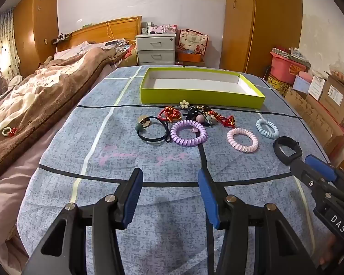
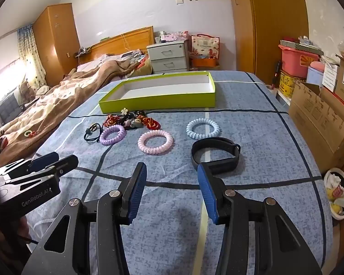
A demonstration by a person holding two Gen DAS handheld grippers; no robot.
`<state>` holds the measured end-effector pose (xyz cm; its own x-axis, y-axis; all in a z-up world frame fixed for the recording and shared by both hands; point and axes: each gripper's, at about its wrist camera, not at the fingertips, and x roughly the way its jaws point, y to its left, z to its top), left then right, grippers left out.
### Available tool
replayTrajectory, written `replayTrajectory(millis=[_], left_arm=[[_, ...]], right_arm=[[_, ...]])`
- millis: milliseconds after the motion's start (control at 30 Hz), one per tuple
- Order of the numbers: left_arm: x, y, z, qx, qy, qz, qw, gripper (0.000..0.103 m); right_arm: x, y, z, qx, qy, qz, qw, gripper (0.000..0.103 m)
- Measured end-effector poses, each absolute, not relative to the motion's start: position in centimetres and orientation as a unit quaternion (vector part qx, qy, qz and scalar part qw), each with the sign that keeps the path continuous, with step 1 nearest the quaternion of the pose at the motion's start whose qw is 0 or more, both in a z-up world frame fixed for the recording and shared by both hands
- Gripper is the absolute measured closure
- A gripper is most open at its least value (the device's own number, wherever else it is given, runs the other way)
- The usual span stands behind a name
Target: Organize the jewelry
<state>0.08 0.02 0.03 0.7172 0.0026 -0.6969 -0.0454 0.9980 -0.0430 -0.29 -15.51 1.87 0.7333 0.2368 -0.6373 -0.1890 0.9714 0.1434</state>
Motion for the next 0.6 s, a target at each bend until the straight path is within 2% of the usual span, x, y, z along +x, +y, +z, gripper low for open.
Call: replayTrajectory(millis=[600], left_arm=[[1.0, -1.4, 1.3, -0.007, 0.363, 0.006, 0.932, 0.051]], right_arm=[[0.6, -15.5, 2.5, 0.033, 0.339, 0.098, 0.935, 0.056]])
